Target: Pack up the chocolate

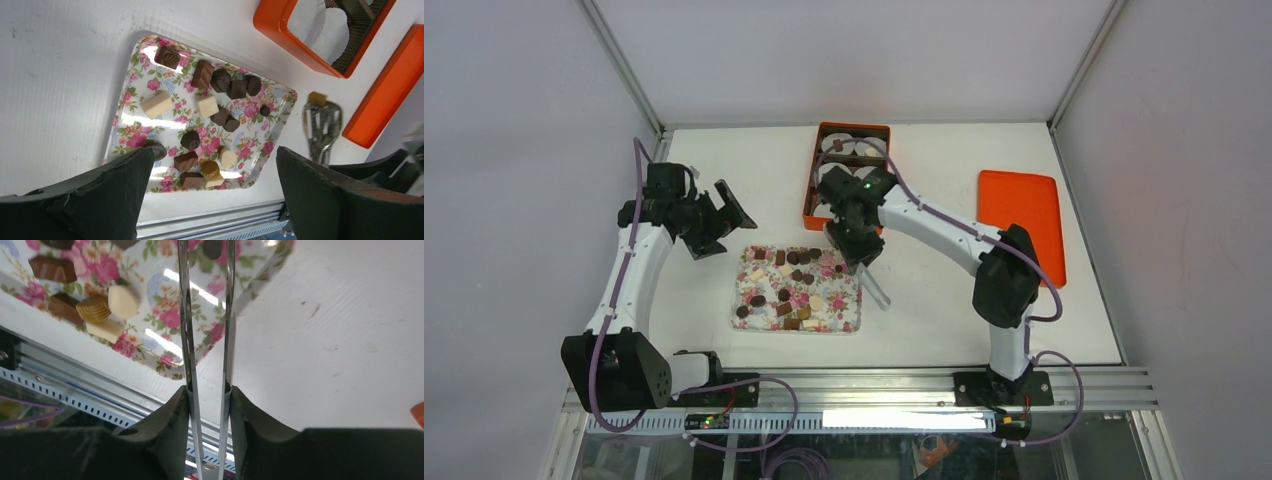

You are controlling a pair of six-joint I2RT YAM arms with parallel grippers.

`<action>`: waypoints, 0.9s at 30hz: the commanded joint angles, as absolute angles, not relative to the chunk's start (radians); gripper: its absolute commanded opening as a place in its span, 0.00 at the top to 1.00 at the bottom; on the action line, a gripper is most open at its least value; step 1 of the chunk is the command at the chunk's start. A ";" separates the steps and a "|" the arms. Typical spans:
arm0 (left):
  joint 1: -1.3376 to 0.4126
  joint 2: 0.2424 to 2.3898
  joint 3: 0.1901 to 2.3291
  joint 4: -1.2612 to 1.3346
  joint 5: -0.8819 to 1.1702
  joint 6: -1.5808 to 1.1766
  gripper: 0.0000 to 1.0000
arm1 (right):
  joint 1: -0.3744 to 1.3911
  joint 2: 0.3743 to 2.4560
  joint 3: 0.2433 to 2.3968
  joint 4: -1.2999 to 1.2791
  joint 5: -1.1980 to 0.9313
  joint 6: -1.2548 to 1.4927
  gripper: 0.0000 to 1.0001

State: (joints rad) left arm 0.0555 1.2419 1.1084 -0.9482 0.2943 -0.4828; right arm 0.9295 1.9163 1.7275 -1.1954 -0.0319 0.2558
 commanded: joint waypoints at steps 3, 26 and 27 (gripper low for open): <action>0.081 1.241 1.125 -0.883 0.345 -0.500 0.01 | 0.757 1.856 1.867 -1.219 -0.018 0.214 1.00; 0.128 1.233 1.126 -0.884 0.364 -0.444 0.01 | 0.533 2.394 2.520 -1.328 0.025 0.174 1.00; 0.128 1.234 1.126 -0.884 0.362 -0.442 0.01 | 0.531 2.394 2.507 -1.325 0.022 0.175 1.00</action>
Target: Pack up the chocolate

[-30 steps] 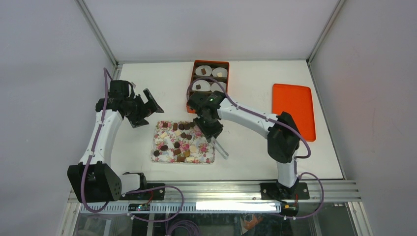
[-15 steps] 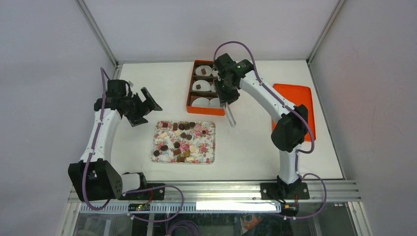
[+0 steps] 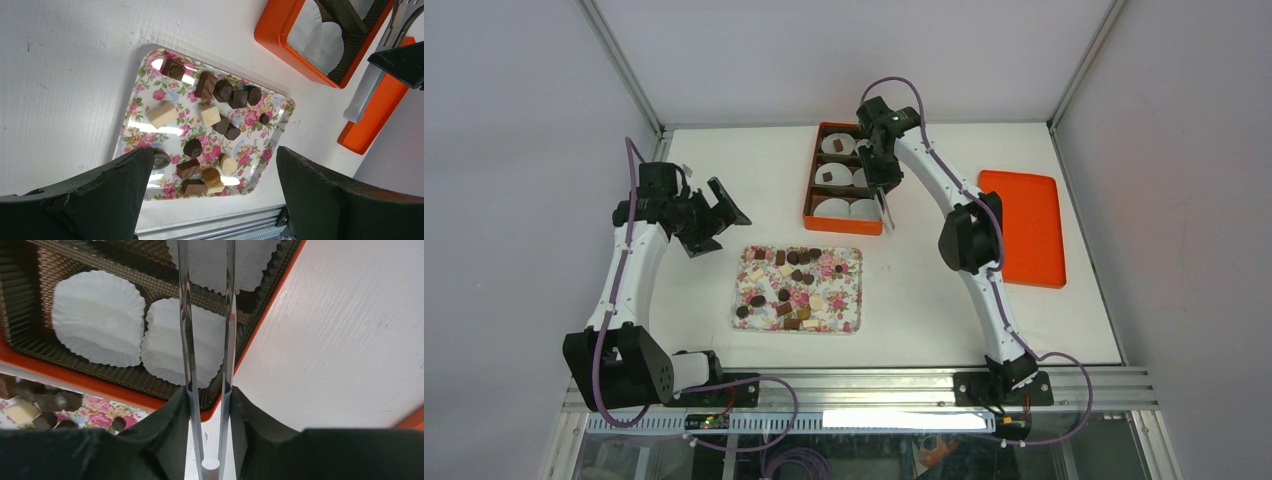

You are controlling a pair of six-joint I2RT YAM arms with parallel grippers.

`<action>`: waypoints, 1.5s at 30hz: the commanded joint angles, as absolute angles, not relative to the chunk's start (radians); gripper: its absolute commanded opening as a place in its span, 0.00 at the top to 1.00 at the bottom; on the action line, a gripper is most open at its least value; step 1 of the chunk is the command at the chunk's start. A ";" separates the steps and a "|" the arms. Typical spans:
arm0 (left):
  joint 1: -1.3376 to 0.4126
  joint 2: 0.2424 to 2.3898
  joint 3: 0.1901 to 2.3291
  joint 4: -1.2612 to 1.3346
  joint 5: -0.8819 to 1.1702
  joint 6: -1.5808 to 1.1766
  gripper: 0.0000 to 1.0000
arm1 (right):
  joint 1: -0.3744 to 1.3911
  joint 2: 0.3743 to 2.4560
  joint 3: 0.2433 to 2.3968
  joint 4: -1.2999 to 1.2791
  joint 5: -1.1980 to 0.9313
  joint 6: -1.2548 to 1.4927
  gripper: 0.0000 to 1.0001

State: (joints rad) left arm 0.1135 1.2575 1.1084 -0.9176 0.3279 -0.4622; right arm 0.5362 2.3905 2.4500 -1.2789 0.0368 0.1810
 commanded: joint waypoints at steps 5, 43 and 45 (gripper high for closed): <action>0.133 1.245 1.134 -0.885 0.363 -0.443 0.01 | 0.527 2.354 2.391 -1.290 0.018 0.177 1.00; 0.143 1.239 1.139 -0.881 0.383 -0.440 0.01 | 0.523 2.334 2.366 -1.270 0.015 0.174 0.61; 0.144 1.238 1.138 -0.881 0.384 -0.442 0.01 | 0.523 2.330 2.382 -1.277 0.008 0.167 0.61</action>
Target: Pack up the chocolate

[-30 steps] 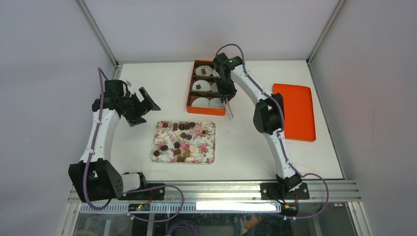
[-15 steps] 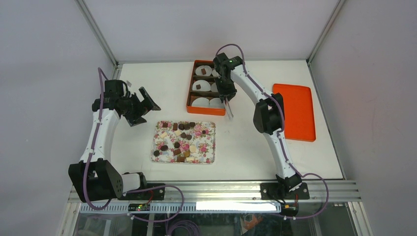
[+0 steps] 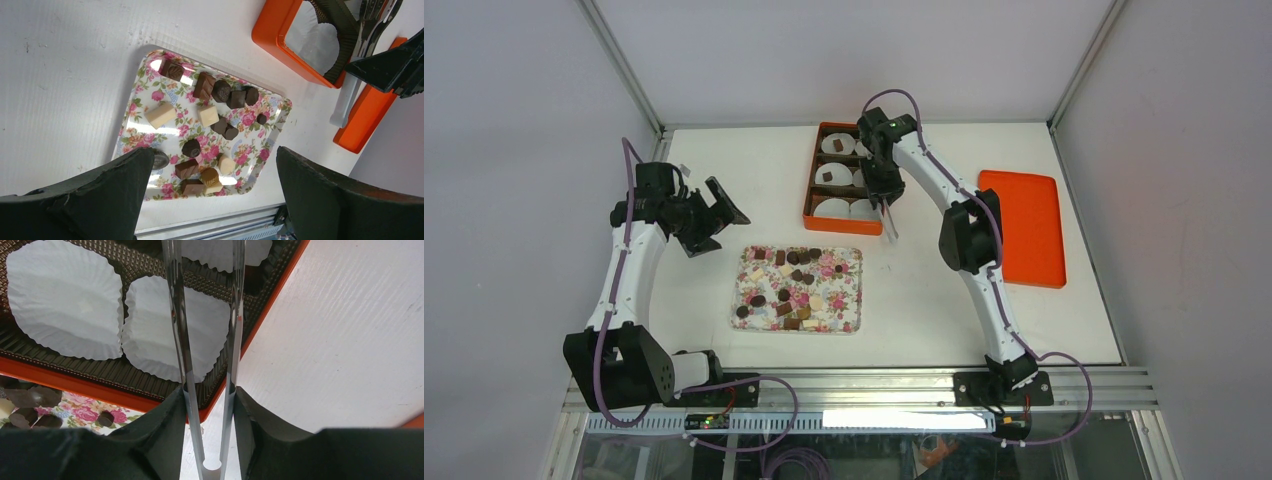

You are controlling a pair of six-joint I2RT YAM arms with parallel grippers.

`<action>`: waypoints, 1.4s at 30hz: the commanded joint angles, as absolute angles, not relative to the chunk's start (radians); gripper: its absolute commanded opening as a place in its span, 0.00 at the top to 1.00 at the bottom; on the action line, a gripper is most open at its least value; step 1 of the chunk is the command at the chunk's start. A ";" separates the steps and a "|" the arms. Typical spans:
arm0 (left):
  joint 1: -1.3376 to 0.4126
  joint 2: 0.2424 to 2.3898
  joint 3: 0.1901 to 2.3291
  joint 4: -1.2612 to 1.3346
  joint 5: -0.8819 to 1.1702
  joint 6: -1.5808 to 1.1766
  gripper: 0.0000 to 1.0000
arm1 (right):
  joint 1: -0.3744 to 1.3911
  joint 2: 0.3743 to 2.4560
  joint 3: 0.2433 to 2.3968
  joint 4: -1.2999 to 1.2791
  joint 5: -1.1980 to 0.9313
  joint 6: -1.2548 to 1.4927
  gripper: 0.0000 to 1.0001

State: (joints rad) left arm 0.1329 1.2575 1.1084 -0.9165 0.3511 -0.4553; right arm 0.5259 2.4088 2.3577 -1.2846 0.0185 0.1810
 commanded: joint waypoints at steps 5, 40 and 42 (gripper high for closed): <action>0.145 1.241 1.141 -0.881 0.400 -0.456 0.01 | 0.523 2.283 2.426 -1.292 -0.049 0.153 0.64; 0.145 1.138 1.090 -0.893 0.392 -0.504 0.01 | 0.961 1.806 1.560 -1.107 -0.109 0.342 0.62; 0.146 1.139 1.095 -0.895 0.390 -0.500 0.01 | 0.960 1.832 1.582 -1.092 -0.113 0.345 0.62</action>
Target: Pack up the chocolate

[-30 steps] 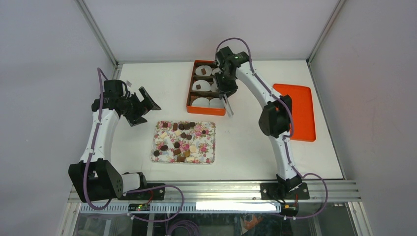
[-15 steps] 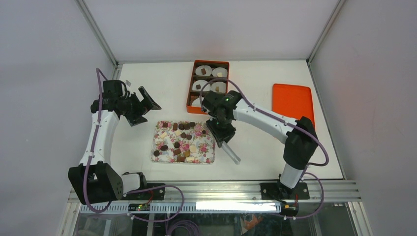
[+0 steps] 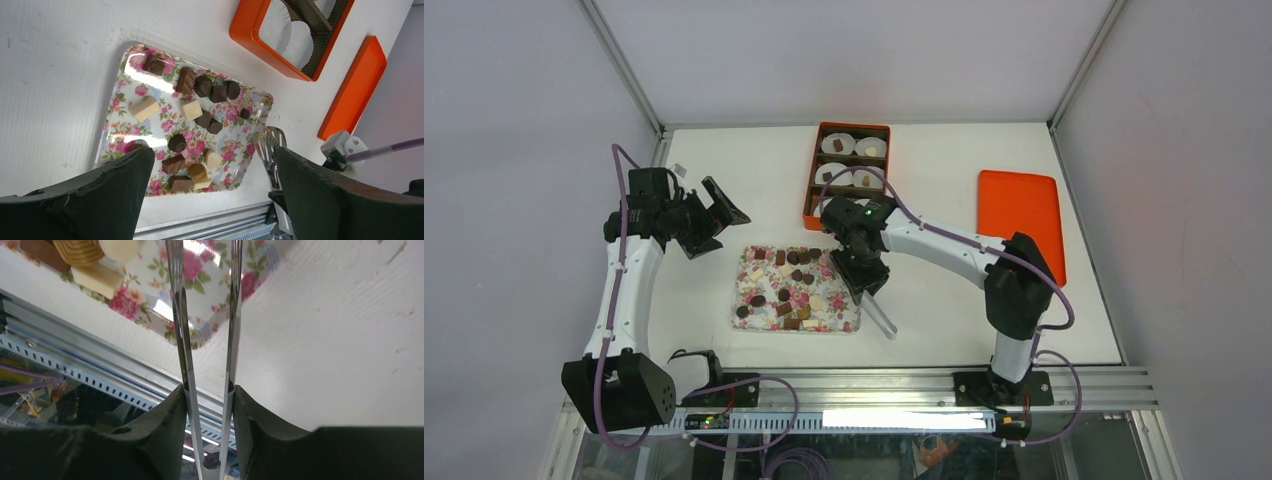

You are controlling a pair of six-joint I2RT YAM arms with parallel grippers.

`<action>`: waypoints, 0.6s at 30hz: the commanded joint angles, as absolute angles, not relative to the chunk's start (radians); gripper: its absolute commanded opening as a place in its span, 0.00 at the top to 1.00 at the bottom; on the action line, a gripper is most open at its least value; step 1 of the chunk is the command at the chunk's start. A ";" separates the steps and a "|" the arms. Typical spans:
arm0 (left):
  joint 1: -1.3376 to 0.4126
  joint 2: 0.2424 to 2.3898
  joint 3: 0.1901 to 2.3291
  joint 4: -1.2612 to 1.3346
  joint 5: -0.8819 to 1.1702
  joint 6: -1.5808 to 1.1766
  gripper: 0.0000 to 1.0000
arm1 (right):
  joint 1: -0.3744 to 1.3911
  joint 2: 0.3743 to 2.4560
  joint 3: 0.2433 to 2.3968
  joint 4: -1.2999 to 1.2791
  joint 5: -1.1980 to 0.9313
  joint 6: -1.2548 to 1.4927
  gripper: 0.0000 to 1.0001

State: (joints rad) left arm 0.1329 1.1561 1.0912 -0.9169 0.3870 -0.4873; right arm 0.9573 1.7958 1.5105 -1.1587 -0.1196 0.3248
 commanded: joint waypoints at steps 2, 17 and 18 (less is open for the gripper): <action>0.146 1.137 1.100 -0.898 0.383 -0.498 0.01 | 0.962 1.862 1.599 -1.081 -0.123 0.347 0.62; 0.146 1.145 1.105 -0.905 0.384 -0.488 0.01 | 0.962 1.999 1.684 -1.070 -0.135 0.348 0.60; 0.147 1.145 1.108 -0.905 0.383 -0.486 0.01 | 0.962 2.006 1.689 -1.073 -0.135 0.345 0.60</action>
State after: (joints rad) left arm 0.1333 1.1561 1.0901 -0.9192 0.3828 -0.4866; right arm 0.9573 1.9945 1.6299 -1.0916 -0.1207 0.3389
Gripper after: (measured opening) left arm 0.992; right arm 0.407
